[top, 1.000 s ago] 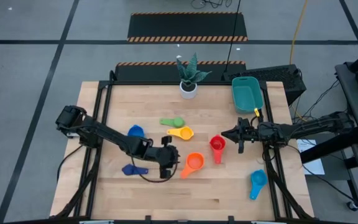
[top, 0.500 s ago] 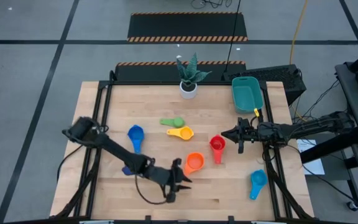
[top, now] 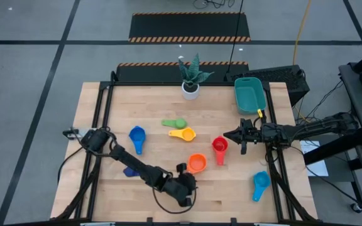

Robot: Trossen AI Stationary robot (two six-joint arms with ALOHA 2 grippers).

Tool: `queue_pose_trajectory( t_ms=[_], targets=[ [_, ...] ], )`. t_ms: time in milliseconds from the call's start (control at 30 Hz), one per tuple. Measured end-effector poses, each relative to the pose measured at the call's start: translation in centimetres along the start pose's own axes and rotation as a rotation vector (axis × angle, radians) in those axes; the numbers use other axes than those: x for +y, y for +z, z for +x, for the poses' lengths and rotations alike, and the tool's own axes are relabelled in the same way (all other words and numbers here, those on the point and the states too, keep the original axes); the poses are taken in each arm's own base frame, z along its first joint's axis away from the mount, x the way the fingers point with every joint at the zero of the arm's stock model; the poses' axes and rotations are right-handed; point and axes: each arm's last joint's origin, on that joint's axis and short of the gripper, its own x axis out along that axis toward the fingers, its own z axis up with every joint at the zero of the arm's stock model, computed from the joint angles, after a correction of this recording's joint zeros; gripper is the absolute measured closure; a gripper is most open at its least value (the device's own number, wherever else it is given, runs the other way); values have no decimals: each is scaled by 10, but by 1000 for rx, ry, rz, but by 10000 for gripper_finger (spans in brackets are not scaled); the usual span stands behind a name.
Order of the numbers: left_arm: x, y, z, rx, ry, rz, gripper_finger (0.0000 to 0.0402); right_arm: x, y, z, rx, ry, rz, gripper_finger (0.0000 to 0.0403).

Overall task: Nest measuring cups in basket
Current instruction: Prepare the orange measuring cup, then stack the blue measuring cup on top of the orange measuring cup

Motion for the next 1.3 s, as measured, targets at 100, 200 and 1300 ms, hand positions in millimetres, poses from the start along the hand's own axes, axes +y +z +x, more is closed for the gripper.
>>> queue_pose_trajectory(
  t_ms=[100, 200, 1300],
  targets=[
    [4, -5, 0, 51, 43, -13, 277, 0, 0, 0, 0, 0, -1, 403],
    [10, -7, 1, 80, 78, -24, 277, 0, 0, 0, 0, 0, -1, 403],
    [56, -52, -140, 599, 896, -321, 277, -1, 0, 0, -12, -24, -49, 403]
  ],
)
